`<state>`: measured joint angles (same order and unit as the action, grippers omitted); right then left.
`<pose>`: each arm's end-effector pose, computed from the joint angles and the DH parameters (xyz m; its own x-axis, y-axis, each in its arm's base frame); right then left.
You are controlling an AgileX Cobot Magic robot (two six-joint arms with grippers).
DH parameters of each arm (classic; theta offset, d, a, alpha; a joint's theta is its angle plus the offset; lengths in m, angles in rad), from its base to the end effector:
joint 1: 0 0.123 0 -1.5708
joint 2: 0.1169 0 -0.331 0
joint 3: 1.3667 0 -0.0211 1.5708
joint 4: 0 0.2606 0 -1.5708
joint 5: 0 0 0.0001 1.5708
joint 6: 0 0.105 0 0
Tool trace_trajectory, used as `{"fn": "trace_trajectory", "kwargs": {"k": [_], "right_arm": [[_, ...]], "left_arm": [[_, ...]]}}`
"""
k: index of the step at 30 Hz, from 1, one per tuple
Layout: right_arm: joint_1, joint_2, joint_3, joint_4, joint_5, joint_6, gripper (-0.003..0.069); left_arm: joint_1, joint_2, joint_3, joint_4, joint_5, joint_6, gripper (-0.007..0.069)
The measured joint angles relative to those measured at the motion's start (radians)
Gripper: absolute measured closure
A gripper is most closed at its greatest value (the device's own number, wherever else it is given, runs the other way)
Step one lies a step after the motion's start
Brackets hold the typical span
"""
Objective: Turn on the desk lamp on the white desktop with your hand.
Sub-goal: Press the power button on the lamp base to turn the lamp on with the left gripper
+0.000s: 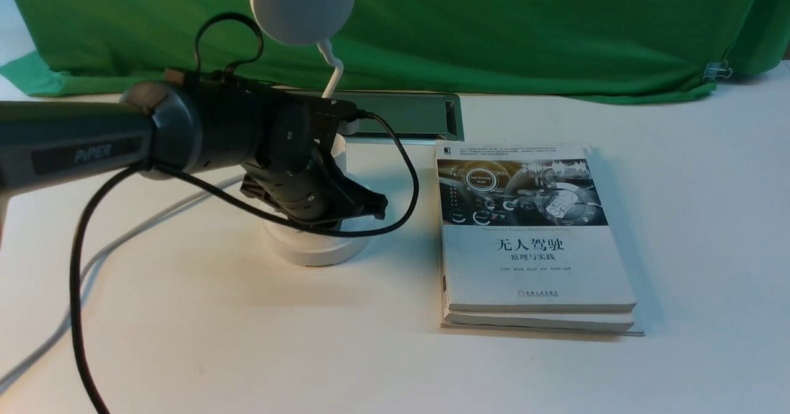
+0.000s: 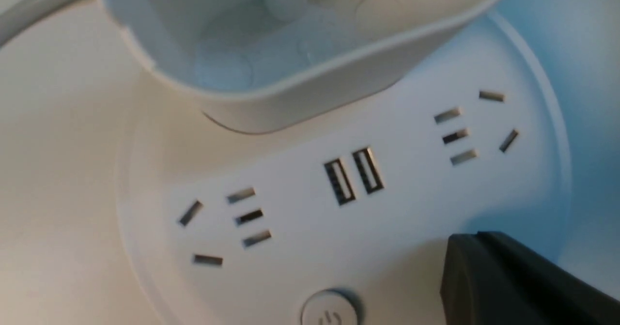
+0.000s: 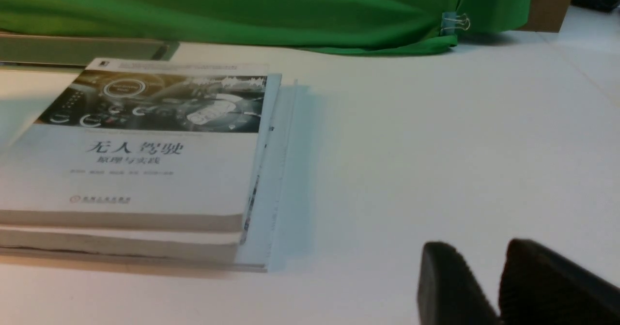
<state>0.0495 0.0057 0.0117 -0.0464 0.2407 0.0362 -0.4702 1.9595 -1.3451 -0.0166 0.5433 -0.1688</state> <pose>0.0334 0.0005 0.1848 -0.1693 -0.0173 -0.9854 -0.0401 0.9991 -0.0106 0.3976 -0.2031 0.2075 -0.8523 0.2290 -0.4704 0.3067 0.9471 -0.0947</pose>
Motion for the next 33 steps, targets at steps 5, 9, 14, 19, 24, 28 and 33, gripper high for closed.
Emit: {"fn": "trace_trajectory", "kwargs": {"k": [5,9,14,19,24,28,33], "right_arm": [[0.0,0.0,0.0,0.0,0.0,0.0,0.0421],[0.0,0.0,0.0,0.0,0.0,0.001,0.0421],[0.0,0.0,0.0,0.0,0.0,0.0,0.0421],[0.0,0.0,0.0,0.0,0.0,0.0,0.0419],[0.0,0.0,0.0,0.0,0.0,0.0,0.0419],[0.0,0.0,0.0,0.0,0.0,0.0,0.0419],[0.0,0.0,0.0,0.0,0.0,0.0,0.042]], "left_arm": [[0.0,0.019,-0.007,0.0,-0.006,-0.019,0.0623],[0.0,0.033,-0.017,-0.007,-0.009,-0.019,0.0623],[0.0,0.035,-0.019,-0.023,0.001,-0.018,0.0623],[0.005,0.057,-0.03,-0.061,0.018,0.028,0.0623],[0.006,0.071,-0.038,-0.085,0.014,0.037,0.0623],[0.006,0.071,-0.042,-0.089,0.019,0.041,0.0622],[0.006,0.035,-0.043,-0.089,0.024,0.055,0.0622]]}}
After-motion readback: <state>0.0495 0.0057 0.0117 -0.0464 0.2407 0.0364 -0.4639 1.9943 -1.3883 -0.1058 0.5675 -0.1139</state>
